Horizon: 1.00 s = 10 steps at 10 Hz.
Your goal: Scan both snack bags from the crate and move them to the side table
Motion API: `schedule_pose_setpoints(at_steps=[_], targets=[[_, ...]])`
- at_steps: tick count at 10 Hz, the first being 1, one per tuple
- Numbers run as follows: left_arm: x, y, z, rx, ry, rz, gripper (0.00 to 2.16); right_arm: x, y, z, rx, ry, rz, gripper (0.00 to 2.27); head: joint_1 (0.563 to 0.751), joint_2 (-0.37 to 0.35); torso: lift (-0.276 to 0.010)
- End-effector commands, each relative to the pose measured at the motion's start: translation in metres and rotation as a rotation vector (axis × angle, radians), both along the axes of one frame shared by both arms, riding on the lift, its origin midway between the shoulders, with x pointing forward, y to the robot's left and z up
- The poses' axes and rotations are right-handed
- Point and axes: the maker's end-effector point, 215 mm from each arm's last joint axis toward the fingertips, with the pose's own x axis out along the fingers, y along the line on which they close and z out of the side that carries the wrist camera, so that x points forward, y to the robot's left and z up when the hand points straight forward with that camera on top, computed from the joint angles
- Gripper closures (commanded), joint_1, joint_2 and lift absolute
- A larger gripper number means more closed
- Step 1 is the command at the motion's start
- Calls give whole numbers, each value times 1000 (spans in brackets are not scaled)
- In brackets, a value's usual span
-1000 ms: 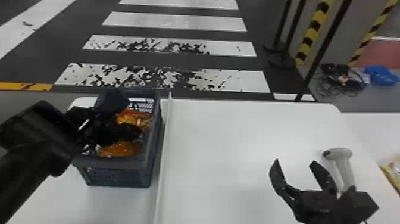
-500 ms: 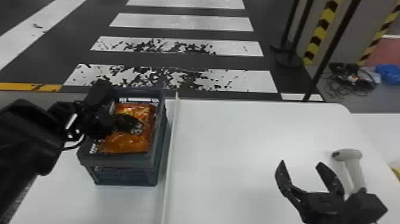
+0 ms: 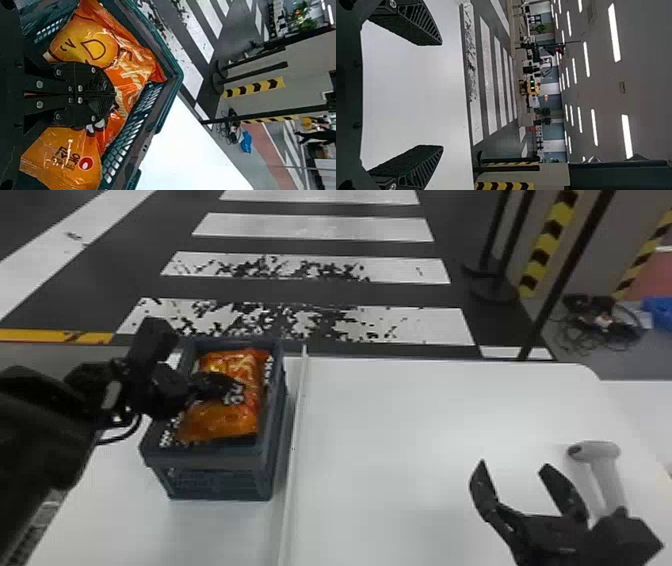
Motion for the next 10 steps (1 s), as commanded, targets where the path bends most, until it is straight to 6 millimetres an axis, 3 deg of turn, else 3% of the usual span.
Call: schedule_pose_setpoints(at_steps=[1, 4, 10], targets=[[-4, 2, 5, -36, -35, 4, 2138, -1, 0, -4, -1, 12, 1, 66, 695, 3, -99], [-18, -1, 2, -102, -55, 8, 2138, -1, 4, -4, 3, 15, 5, 66, 695, 3, -99], [-30, 4, 35, -172, -144, 28, 2138, -3, 6, -8, 1, 28, 9, 73, 695, 12, -99]])
